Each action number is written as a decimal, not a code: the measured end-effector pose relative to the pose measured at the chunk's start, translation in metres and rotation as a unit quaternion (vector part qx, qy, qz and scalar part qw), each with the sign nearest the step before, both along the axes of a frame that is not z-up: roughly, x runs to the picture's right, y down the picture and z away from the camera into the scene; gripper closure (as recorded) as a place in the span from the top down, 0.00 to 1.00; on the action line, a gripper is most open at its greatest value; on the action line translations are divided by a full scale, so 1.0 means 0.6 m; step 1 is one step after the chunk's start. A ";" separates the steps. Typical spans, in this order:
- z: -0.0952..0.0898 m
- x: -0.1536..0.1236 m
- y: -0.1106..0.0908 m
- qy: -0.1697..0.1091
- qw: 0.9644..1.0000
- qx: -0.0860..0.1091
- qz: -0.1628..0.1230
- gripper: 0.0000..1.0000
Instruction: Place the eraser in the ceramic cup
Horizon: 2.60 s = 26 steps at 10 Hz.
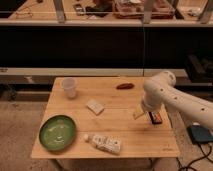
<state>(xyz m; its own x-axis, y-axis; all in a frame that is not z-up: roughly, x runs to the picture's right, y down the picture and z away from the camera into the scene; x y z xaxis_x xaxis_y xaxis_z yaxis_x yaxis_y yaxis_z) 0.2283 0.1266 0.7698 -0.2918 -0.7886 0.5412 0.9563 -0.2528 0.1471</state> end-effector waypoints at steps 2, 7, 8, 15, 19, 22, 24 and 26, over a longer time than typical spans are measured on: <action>0.000 0.000 0.000 0.000 1.000 0.000 0.000 0.80; 0.000 0.000 0.000 0.000 1.000 0.000 0.000 0.80; 0.000 0.000 0.000 0.000 1.000 0.000 0.000 0.80; 0.008 0.004 -0.003 -0.001 1.000 0.002 0.003 0.80; 0.119 0.076 -0.001 -0.026 0.999 0.003 0.020 0.80; 0.164 0.104 0.033 -0.048 0.998 -0.027 0.018 0.80; 0.165 0.103 0.032 -0.049 0.998 -0.028 0.018 0.80; 0.175 0.109 0.033 -0.048 0.998 -0.026 0.028 0.80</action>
<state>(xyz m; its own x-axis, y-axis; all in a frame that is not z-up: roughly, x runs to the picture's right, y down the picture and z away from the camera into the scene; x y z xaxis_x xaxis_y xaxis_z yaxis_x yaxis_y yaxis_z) 0.2939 0.1462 0.8748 -0.3016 -0.7762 0.5537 0.9492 -0.1898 0.2510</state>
